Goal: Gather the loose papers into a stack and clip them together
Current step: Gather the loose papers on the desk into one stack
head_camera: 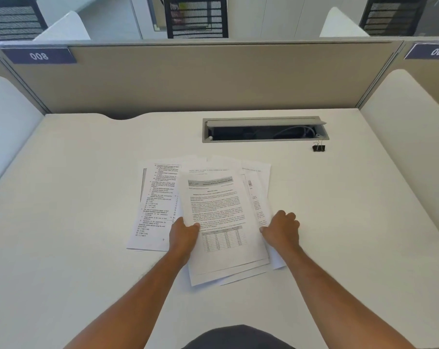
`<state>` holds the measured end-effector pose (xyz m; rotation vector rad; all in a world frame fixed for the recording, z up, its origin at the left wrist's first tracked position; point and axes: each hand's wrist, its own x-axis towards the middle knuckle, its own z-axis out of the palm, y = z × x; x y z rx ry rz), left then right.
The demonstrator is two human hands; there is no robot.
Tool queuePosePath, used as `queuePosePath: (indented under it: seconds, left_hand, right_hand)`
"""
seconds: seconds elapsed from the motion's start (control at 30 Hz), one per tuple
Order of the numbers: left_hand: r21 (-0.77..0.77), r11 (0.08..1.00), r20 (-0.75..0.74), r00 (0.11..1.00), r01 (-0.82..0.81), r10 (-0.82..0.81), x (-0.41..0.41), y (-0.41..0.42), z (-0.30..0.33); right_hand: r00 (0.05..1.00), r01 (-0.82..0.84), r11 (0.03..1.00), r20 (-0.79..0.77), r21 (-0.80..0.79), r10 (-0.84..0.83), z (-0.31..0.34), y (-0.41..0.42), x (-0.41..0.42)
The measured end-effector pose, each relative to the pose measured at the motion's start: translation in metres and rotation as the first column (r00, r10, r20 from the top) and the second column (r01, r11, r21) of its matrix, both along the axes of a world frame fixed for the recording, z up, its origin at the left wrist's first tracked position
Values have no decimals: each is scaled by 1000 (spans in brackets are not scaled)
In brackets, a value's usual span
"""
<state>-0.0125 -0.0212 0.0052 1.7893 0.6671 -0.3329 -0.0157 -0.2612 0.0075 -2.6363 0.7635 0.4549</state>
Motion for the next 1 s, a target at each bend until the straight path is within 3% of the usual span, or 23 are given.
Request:
queuePosePath:
  seconds: [0.2,0.3,0.37,0.57,0.7,0.8,0.9,1.0]
  left_hand:
    - [10,1000,-5,1000,3,-3,1,-3,0]
    - [13,1000,5,1000,9,-9,-1,-6,2]
    - [7,1000,13,1000,19,-19,-2,-7,2]
    - [-79,997,49,999,15,-11,-1,-9,8]
    - [-225,974,39,999,12,-4,4,-8,15]
    - [-316,948,38,999,35,-24,6,-10,20]
    - [-356,931,68,996,83,-63,7,-14,23]
    - [-287,947,110,987,142,-114,6,-15,26]
  right_hand:
    - [999,39,988,-32,147,-35,-8,-11,8]
    - [1000,-8,990,-2,144,8,-7,-10,6]
    - [999,12,975,31,224,-20,-1,-9,5]
    - [955,47,788,205,614,-216,24,-30,14]
    - [908,126,501,104,856,-406,40,-48,15]
    - [908,138,352,24,926,-419,45,-48,10]
    - [937,137,322,-18,937,-348,47,-38,2]
    - [940,138,386,3,912,-341,45,-29,-4]
